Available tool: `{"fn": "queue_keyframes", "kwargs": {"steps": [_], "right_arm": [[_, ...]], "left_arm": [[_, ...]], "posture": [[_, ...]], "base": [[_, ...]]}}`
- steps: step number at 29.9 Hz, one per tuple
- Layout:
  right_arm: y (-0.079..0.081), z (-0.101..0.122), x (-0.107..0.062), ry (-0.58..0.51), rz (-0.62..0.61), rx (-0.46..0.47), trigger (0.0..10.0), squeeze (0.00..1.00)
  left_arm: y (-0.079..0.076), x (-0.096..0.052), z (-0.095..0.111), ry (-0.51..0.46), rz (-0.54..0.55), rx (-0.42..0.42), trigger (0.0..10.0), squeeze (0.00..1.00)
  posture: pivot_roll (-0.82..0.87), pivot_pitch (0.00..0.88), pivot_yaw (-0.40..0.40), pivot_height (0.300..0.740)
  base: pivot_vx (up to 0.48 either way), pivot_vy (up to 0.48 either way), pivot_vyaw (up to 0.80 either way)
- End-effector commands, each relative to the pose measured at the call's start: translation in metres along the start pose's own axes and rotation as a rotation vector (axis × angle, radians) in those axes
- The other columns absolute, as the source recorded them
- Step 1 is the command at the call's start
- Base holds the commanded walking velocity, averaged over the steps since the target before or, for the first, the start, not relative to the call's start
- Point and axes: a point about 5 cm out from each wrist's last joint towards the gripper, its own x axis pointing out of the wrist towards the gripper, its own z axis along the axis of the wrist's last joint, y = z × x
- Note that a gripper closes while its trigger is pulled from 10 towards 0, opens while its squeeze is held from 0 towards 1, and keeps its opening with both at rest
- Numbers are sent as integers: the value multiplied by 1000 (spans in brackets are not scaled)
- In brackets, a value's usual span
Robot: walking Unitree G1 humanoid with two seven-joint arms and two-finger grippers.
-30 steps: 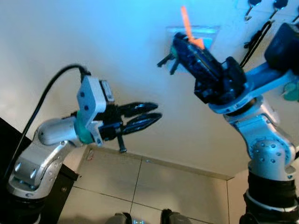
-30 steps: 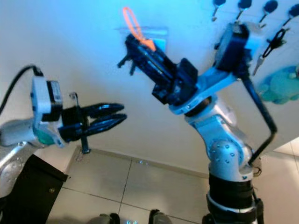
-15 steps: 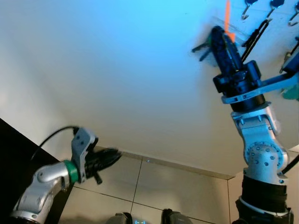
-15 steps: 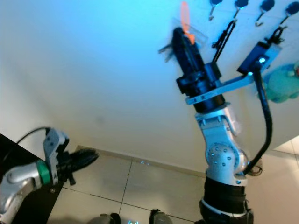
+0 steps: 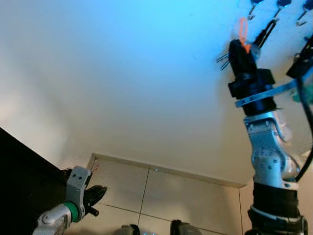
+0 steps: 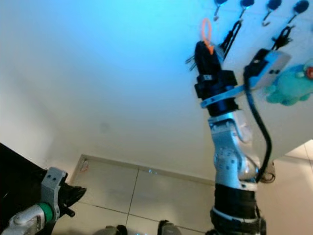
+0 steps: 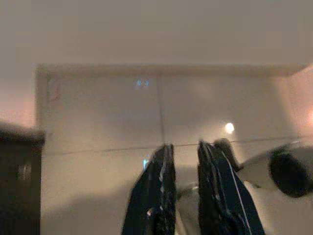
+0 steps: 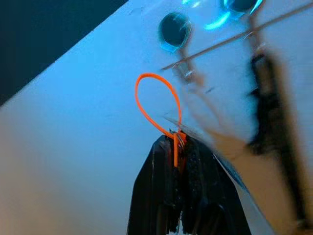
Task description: Hang keys on a hook
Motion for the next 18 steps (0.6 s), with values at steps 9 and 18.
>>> {"fn": "queue_keyframes", "kwargs": {"steps": [9,18], "right_arm": [[-9,10,8,-55,-67,-67,0,0],[-10,8,20,-23,-96,-88,0,0]], "left_arm": [[-9,-19,-63,180,83,-105,10000,0],[-12,-21,-73,198,98,-122,10000,0]], "posture": [[-71,140,78,740],[-65,146,74,740]], "base": [[0,0,0],[0,0,0]]}}
